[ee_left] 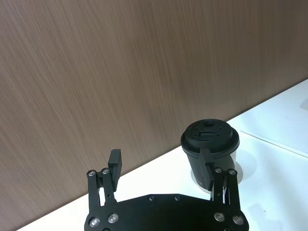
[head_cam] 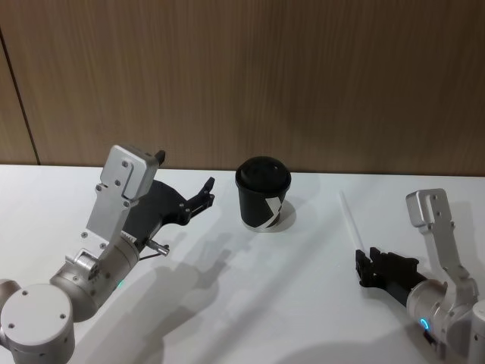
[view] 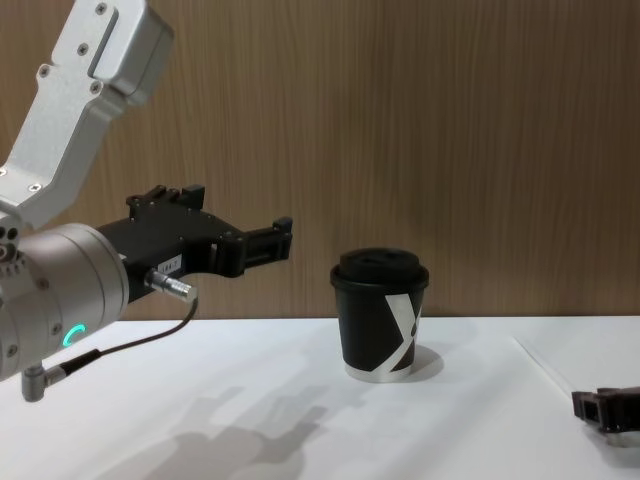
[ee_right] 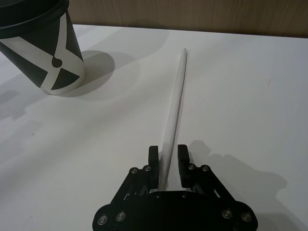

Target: Pick up the straw with one hand, pass it to the other hand, and insert it into the cup.

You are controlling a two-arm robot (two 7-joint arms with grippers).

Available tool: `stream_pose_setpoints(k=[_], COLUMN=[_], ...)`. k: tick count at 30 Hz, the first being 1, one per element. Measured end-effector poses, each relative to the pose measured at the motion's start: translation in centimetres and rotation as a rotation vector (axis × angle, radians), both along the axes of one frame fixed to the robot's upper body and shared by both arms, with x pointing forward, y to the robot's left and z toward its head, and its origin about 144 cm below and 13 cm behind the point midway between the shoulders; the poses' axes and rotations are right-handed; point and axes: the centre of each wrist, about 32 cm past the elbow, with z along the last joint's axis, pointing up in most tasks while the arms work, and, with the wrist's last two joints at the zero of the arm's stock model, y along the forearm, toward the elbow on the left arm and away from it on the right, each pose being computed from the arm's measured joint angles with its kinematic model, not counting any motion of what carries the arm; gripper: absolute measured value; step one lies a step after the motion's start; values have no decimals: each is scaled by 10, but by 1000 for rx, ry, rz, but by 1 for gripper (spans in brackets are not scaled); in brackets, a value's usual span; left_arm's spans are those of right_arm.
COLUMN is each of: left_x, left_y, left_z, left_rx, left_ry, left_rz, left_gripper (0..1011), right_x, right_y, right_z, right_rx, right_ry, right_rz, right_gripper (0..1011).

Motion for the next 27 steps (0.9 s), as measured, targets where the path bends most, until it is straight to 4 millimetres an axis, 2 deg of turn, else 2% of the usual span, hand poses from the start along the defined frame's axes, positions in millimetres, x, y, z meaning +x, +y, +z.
stream_pose_setpoints(k=[27], left_x=[0], left_y=[0], left_z=[0], left_rx=[0], left_ry=[0], left_rz=[0], left_gripper=[1000], right_x=[0], right_y=[0], right_z=[0], right_rx=[-1], right_ry=[0], right_rz=[-1], right_gripper=[84])
